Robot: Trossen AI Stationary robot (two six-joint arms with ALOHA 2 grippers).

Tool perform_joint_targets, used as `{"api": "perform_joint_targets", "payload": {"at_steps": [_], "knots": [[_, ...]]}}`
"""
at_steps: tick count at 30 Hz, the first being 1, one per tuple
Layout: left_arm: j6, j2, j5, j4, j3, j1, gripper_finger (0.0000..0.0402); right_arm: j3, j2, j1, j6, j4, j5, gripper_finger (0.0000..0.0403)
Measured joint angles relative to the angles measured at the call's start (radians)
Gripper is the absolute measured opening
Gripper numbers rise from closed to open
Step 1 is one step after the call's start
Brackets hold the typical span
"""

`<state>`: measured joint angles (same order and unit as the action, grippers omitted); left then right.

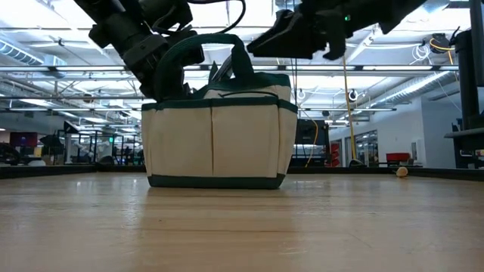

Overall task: Pick & Place Garden tools in Gardening bag
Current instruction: Put the left trowel into the gardening bag

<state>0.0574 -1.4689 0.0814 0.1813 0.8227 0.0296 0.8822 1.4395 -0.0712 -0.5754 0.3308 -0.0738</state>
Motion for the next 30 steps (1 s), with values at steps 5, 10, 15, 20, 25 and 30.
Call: {"api": "perform_joint_targets", "payload": {"at_steps": [5,10,15,20,25,30], "knots": [[0.0,0.0,0.001,-0.002,0.0,0.0,0.0082,0.0,0.04,0.016,-0.074,0.094,-0.001,0.0169],[0.0,0.0,0.002,-0.002,0.0,0.0,0.0082,-0.001,0.068,0.026,-0.125,0.152,0.062,0.0169],[-0.004,0.0,0.003,-0.006,0.0,0.0,0.0082,-0.001,0.067,0.046,-0.126,0.159,0.078,0.0169],[-0.014,0.0,0.016,-0.029,0.0,0.0,0.0082,-0.001,0.066,0.062,-0.135,0.169,0.127,0.0169],[-0.031,0.0,0.032,-0.057,0.0,-0.006,0.0082,-0.001,0.067,0.066,-0.14,0.163,0.132,0.0169],[-0.052,0.0,0.034,-0.071,0.0,-0.006,0.0082,-0.001,0.066,0.065,-0.144,0.162,0.184,0.0154]]}}
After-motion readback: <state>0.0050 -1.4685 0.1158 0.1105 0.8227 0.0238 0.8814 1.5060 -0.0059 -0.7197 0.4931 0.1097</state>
